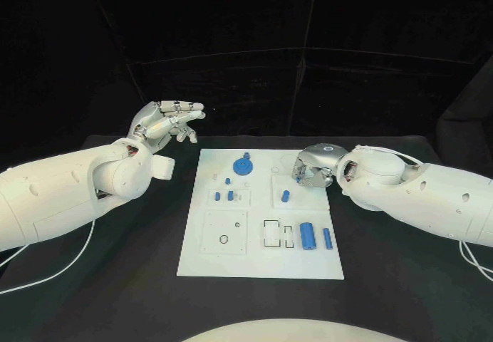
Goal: Assemble the parts on the task board
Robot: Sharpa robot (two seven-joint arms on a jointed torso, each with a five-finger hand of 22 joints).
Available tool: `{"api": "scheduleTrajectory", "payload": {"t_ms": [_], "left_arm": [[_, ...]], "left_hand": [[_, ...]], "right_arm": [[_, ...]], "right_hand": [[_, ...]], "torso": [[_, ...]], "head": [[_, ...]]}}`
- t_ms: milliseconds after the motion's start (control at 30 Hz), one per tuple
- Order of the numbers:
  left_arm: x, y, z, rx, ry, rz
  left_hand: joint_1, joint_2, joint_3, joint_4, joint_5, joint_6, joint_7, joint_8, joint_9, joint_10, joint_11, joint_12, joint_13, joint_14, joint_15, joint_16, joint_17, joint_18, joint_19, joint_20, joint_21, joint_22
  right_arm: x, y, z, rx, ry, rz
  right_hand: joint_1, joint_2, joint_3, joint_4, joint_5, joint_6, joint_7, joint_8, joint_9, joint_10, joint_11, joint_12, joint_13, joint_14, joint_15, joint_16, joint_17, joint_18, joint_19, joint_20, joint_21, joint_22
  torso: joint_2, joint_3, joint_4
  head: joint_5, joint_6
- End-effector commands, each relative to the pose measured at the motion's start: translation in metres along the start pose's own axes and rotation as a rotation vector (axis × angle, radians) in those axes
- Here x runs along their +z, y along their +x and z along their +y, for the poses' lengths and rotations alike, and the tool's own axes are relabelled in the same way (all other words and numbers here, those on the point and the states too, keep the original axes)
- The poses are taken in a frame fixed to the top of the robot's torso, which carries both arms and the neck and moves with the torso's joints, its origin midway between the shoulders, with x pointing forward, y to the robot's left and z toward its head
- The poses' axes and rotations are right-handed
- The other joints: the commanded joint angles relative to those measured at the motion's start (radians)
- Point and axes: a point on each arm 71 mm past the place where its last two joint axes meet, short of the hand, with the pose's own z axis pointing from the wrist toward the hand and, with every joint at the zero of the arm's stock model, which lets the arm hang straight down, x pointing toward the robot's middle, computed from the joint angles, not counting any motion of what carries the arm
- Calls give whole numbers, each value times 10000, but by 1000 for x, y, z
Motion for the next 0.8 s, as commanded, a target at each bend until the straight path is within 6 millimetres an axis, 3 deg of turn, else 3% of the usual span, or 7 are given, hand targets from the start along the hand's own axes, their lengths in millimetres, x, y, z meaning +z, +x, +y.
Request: {"api": "scheduleTrajectory", "payload": {"t_ms": [33, 233, 533, 667, 733, 800], "left_arm": [[1, 0, -1, -108, 88, -4], [1, 1, -1, -103, 21, -7], [1, 0, 0, -91, -67, -28], [1, -1, 0, -79, -83, -48], [1, -1, 0, -74, -87, -56], [1, -2, 0, -68, -91, -65]], "left_hand": [[50, 67, 34, 1, 60, 22, 31, 55, -16, -14, -1, 40, 0, -64, -23, -47, -9, 148, -45, 4, -36, -9], [63, 66, 40, -11, 59, 18, 33, 55, -17, -21, 1, 45, -1, -79, -24, -67, -44, 148, -47, 3, -47, -17], [73, 62, 43, -22, 58, 11, 37, 54, -19, -30, 3, 48, -2, -89, -23, -79, -63, 147, -48, 2, -57, -23], [73, 62, 43, -22, 58, 11, 37, 54, -19, -30, 3, 48, -2, -89, -23, -79, -63, 147, -48, 2, -57, -23], [73, 62, 43, -22, 58, 11, 37, 54, -19, -30, 3, 48, -2, -89, -23, -79, -63, 147, -48, 2, -57, -23], [86, 61, 49, -34, 58, 3, 42, 52, -21, -42, 7, 53, -3, -100, -22, -93, -87, 147, -50, 1, -70, -33]], "right_arm": [[1, 7, 2, -239, 40, 574], [3, 8, 4, -328, 73, 719], [1, 6, 6, -330, 49, 403], [-2, 3, 7, -281, 46, 64], [-3, 1, 8, -240, 66, -113], [-5, 0, 8, -171, 82, -308]], "right_hand": [[-97, -93, 267, -68, -54, 105, 0, 6, -6, 127, 13, -92, -74, 227, -62, 150, 88, -179, 69, 3, 109, 122], [-242, -163, 673, -248, -46, 143, 6, -34, -13, 191, 18, -192, -150, 217, -53, 357, 231, -214, 123, 11, 270, 349], [-369, -169, 1243, -586, -49, 270, 7, -27, -2, 358, 7, -258, -161, 209, -59, 554, 299, -284, 277, 8, 563, 782], [-432, -184, 1310, -631, -45, 311, 2, -19, 3, 402, -3, -261, -158, 205, -63, 573, 287, -295, 306, 3, 614, 858], [-474, -189, 1339, -645, -51, 325, -1, -18, 4, 418, -5, -266, -157, 208, -65, 602, 306, -305, 330, 0, 649, 915], [-504, -194, 1353, -650, -56, 331, -1, -19, 4, 424, -6, -271, -158, 213, -66, 634, 336, -321, 372, -3, 697, 1000]], "torso": [[5, 1, 1], [-11, 0, 13], [2, 5, -21], [-16, 5, -11], [-23, 5, -8], [-25, 5, -8]], "head": [[-24, 5], [-19, 4], [-9, 20], [-90, 45], [-78, -43], [-65, -33]]}}
